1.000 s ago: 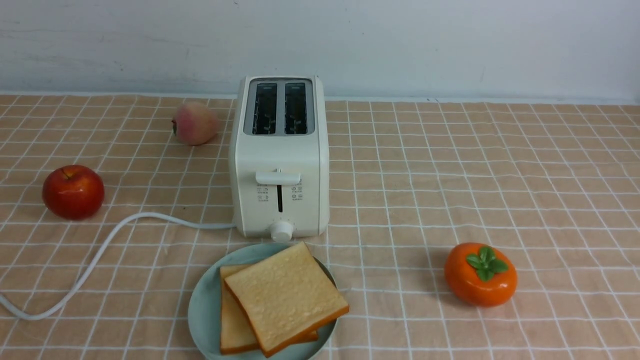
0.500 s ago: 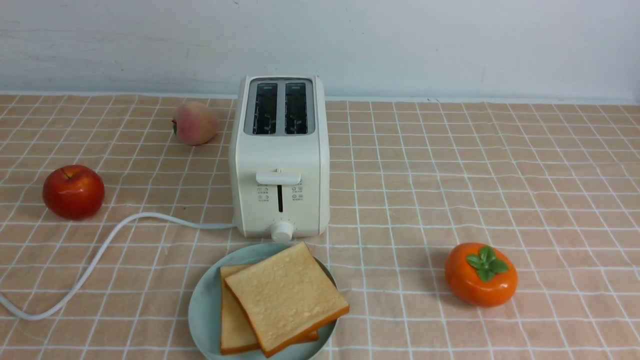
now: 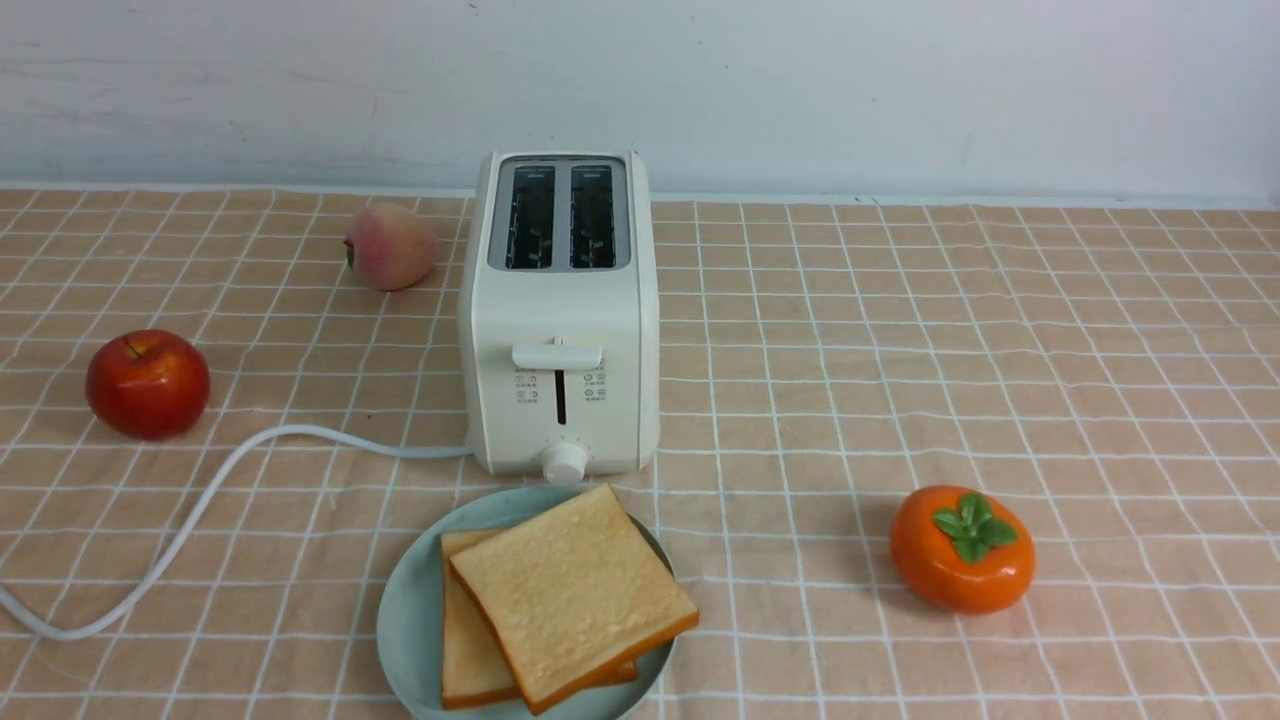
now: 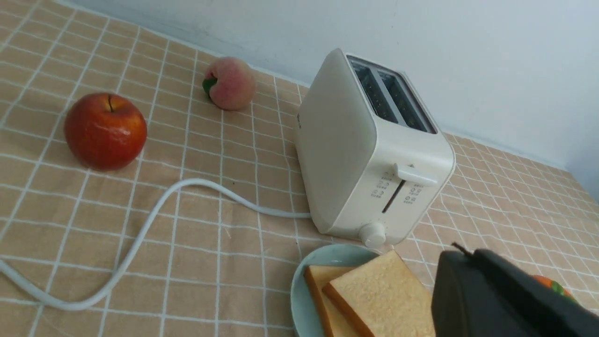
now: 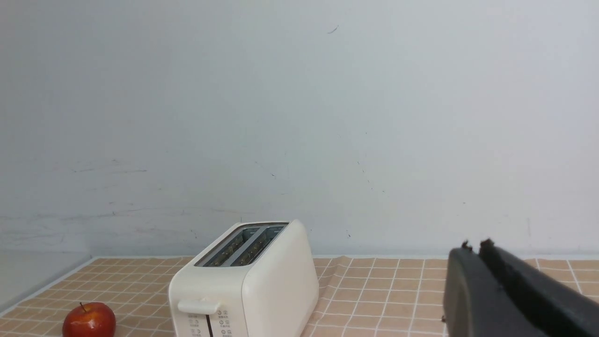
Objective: Take toasted bread from bread machine on light coffee tablecloth place on plate.
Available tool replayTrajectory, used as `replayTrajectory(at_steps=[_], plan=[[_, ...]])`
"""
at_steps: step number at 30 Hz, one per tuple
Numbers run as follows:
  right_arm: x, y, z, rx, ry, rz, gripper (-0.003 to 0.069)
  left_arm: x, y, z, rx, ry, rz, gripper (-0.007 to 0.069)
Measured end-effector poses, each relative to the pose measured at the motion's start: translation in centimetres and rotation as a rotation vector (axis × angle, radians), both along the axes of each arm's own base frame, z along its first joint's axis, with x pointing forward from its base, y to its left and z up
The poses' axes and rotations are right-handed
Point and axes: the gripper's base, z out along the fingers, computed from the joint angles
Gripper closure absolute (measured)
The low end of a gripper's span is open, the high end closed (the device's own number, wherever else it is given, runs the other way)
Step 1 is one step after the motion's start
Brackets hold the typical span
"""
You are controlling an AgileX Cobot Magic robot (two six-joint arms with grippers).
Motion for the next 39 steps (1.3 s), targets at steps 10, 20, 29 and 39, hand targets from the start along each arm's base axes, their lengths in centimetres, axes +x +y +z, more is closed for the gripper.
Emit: replayTrajectory(at_steps=[10, 20, 29, 39], plan=[[0.0, 0.0, 0.0, -0.003, 0.0, -0.001, 0.0627, 1.8, 0.7, -9.6, 0.047, -0.07, 0.174, 0.063], [0.0, 0.0, -0.1, -0.005, 0.006, -0.001, 0.0612, 1.6, 0.8, -15.8, 0.092, 0.122, 0.177, 0.0623], [0.0, 0.0, -0.1, -0.005, 0.006, -0.002, 0.0601, 1.6, 0.8, -15.8, 0.092, 0.124, 0.177, 0.0615], [0.0, 0.0, -0.1, -0.005, 0.006, -0.002, 0.0582, 1.6, 0.8, -15.8, 0.092, 0.124, 0.177, 0.0606]])
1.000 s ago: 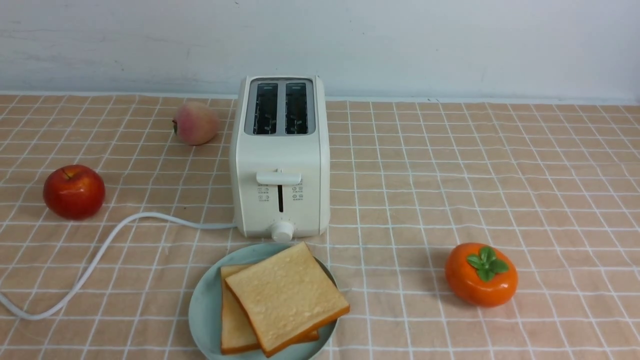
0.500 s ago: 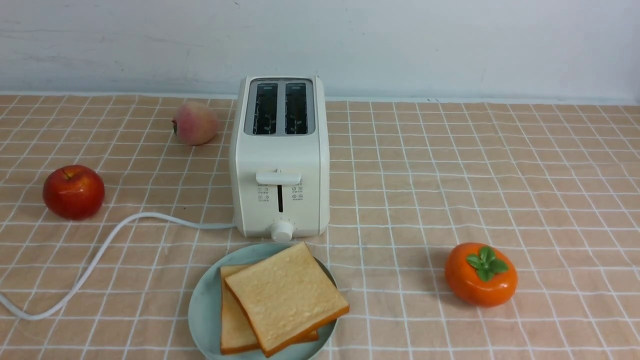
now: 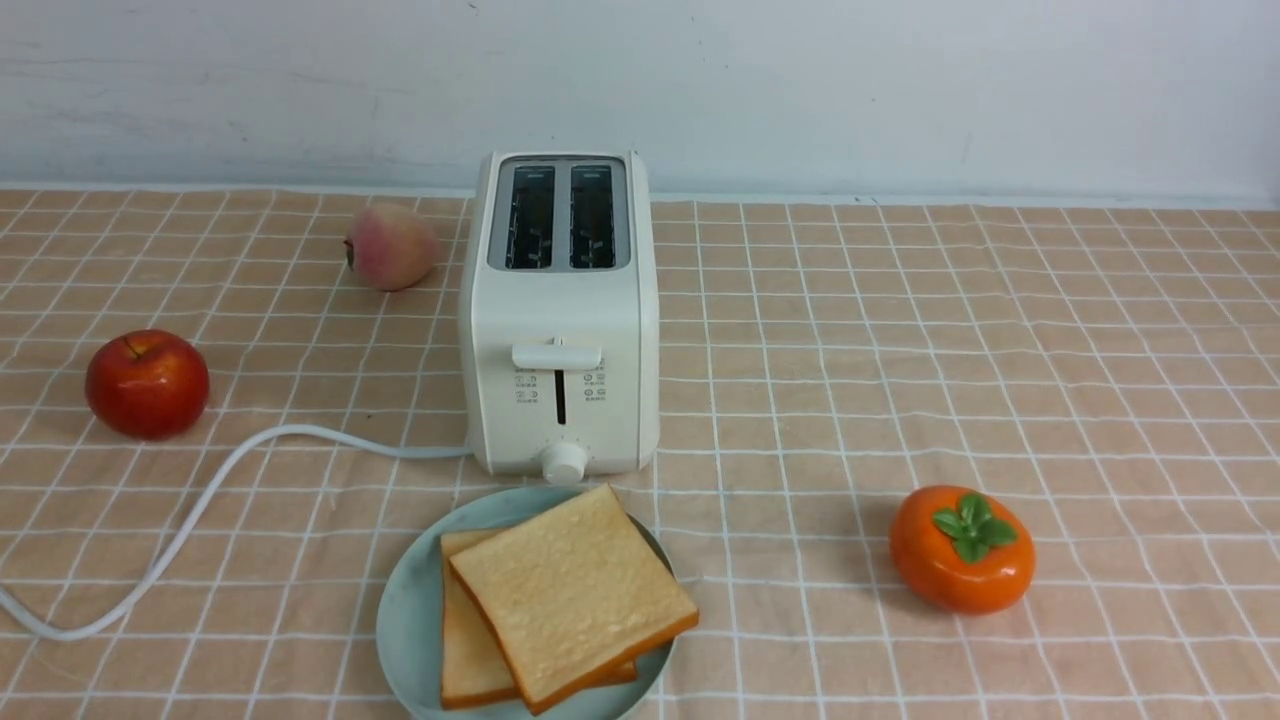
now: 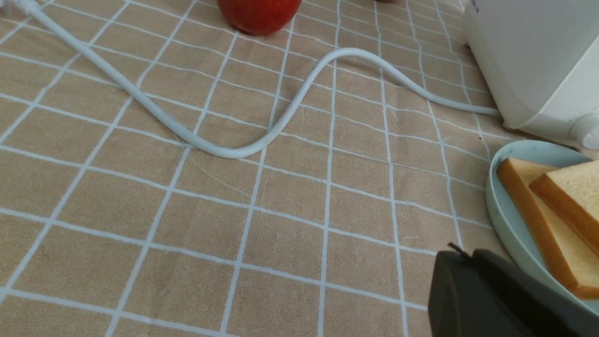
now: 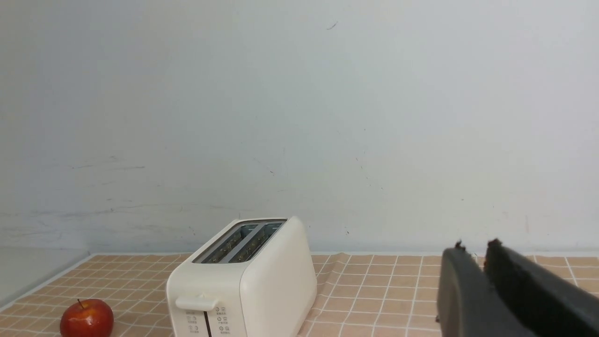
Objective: Take toasted bread from bread machine on light coffee tablecloth place on plate.
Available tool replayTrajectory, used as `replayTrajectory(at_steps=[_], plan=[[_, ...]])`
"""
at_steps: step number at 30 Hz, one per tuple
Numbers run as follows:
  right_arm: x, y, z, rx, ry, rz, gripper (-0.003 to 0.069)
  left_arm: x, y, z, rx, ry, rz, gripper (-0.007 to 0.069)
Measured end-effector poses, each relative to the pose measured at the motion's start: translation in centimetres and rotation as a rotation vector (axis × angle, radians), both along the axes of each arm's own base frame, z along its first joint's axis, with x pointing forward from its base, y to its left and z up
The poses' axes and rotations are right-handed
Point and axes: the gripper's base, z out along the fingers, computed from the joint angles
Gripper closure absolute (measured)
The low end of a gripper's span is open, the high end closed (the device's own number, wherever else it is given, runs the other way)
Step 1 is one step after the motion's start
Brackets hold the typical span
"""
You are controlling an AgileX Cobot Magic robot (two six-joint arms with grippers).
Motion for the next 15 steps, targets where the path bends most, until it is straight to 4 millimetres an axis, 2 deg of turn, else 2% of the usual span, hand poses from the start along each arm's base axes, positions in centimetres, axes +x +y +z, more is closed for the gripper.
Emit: replayTrajectory(at_steps=[11, 15], plan=[[0.1, 0.0, -0.5, -0.013, 0.041, -0.002, 0.0566, 0.0, 0.0, 0.0, 0.0, 0.0, 0.0, 0.0603], [0.9, -0.2, -3.5, -0.043, 0.16, -0.1, 0.0559, 0.0, 0.0, 0.0, 0.0, 0.001, 0.0, 0.0597]])
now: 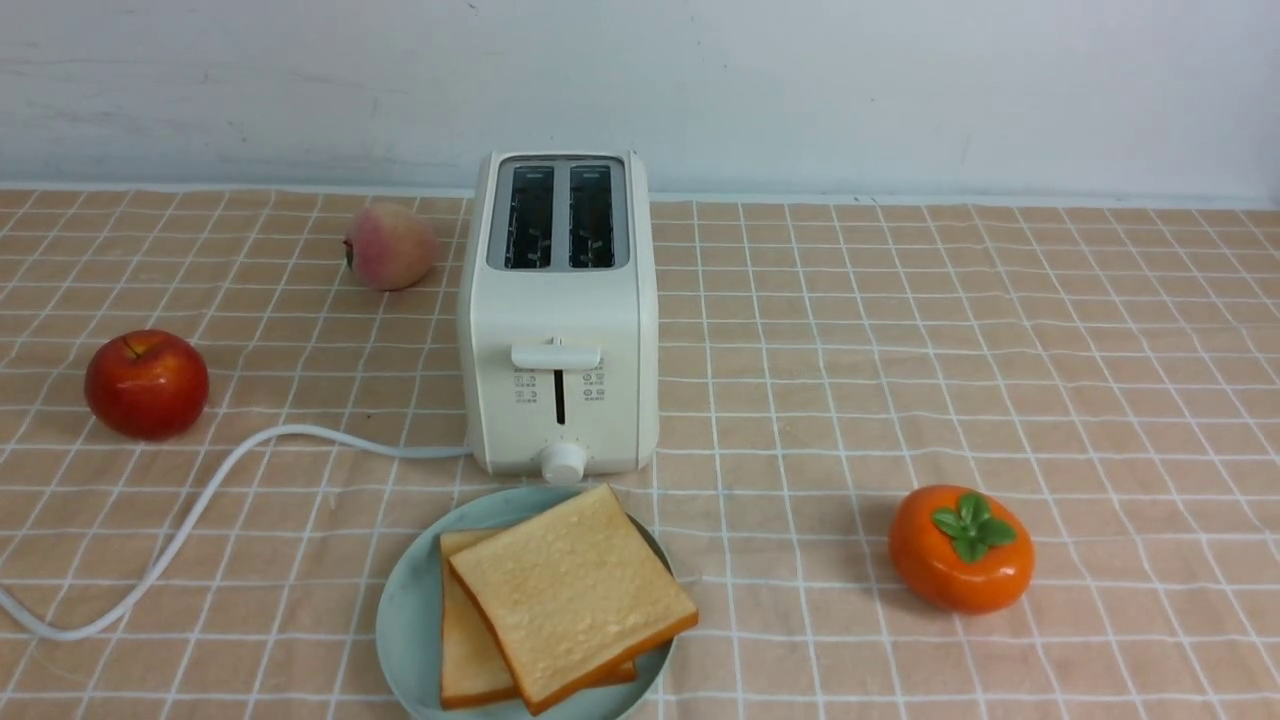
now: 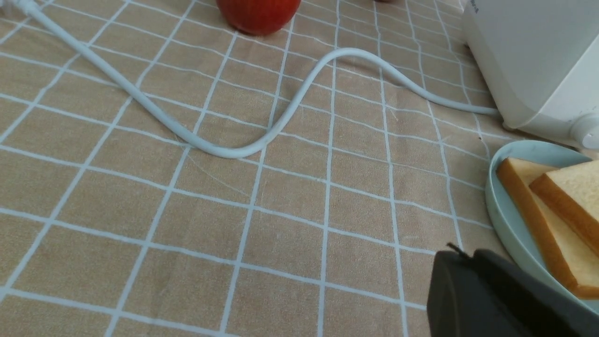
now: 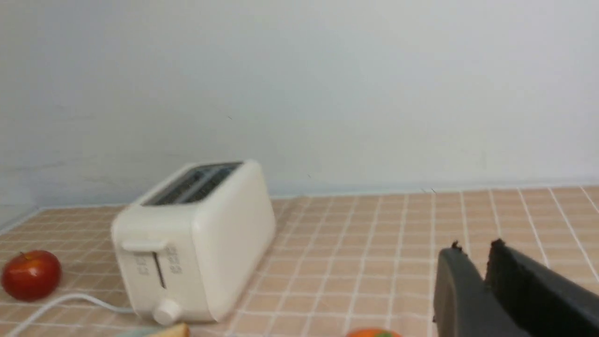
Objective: Take toasted bread from bread machine on light coffee tablecloth place on plate.
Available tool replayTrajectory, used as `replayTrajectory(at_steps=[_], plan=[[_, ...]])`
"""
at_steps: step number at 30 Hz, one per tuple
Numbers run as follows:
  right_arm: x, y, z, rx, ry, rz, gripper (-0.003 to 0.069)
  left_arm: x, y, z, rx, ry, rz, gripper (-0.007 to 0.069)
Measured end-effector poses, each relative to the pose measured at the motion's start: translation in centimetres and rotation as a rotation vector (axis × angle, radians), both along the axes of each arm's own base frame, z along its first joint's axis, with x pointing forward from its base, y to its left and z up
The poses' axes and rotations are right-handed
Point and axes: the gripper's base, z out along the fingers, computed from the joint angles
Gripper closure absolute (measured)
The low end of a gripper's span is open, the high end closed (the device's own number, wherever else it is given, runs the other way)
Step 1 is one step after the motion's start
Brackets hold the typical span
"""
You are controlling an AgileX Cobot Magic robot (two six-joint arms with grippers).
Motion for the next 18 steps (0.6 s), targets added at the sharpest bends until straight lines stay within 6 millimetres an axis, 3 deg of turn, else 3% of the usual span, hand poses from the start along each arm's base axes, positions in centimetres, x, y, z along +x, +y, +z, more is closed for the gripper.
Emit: replayTrajectory(at_steps=[2, 3, 4, 8, 18], plan=[[0.4, -0.1, -1.3, -0.009, 0.042, -0.031, 0.0558, 0.0, 0.0, 0.0, 0.0, 0.0, 0.0, 0.0596], [0.9, -0.2, -3.6, -0.024, 0.116, -0.074, 0.0555, 0.0, 0.0, 0.0, 0.0, 0.001, 0.0, 0.0594], [1.0, -0.2, -3.9, -0.025, 0.124, -0.078, 0.0555, 0.0, 0.0, 0.0, 0.0, 0.001, 0.0, 0.0594], [1.2, -0.6, -10.2, -0.063, 0.318, -0.15, 0.0549, 0.0, 0.0, 0.0, 0.0, 0.002, 0.0, 0.0592], [0.8, -0.9, -10.8, -0.08, 0.324, -0.182, 0.0536, 0.0, 0.0, 0.0, 0.0, 0.005, 0.0, 0.0587]])
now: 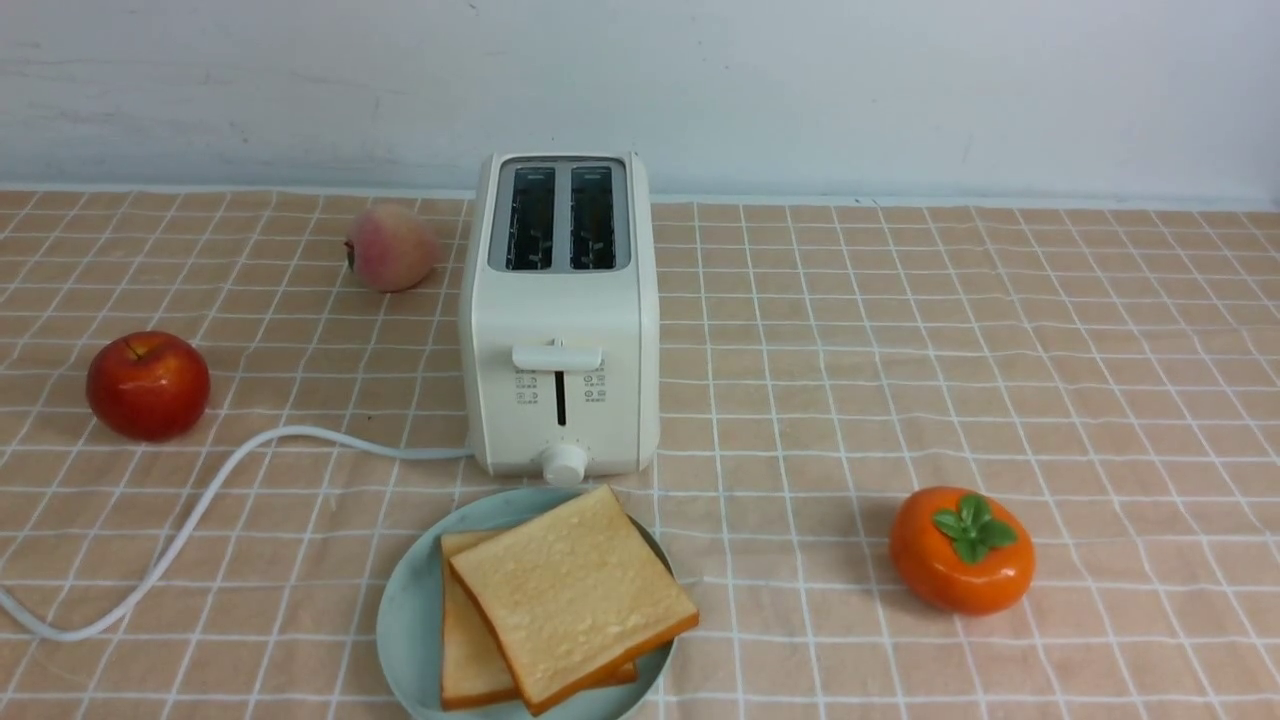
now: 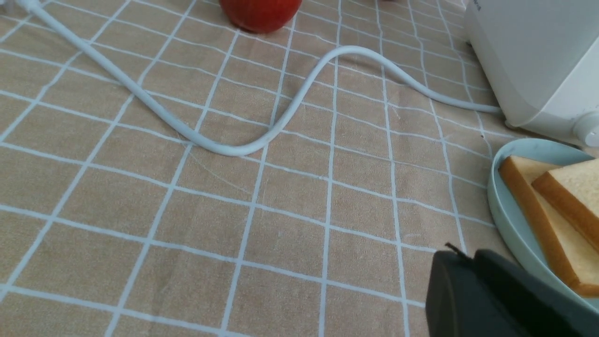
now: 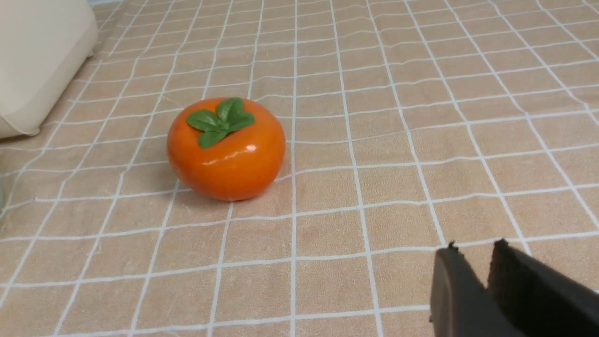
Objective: Take toasted bread from bread machine on light coffee tablecloth place on plate.
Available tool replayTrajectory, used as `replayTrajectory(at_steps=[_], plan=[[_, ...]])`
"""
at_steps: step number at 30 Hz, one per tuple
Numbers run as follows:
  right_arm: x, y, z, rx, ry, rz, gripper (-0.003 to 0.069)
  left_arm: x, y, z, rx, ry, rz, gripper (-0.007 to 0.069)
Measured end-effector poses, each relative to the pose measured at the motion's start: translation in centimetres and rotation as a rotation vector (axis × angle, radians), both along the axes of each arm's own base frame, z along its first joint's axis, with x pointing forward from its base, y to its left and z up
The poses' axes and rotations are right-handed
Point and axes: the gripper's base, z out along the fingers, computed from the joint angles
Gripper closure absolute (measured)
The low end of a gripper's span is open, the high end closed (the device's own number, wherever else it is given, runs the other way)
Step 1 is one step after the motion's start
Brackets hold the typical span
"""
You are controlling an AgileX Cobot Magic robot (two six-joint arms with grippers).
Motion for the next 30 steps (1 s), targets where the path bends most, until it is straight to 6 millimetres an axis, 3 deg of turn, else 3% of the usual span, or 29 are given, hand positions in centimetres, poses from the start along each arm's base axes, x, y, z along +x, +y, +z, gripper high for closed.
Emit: replayTrajectory(at_steps=[30], plan=[[0.0, 0.0, 0.0, -0.001, 0.0, 0.0, 0.0506, 0.0, 0.0, 0.01, 0.0, -0.001, 0.0, 0.0552]])
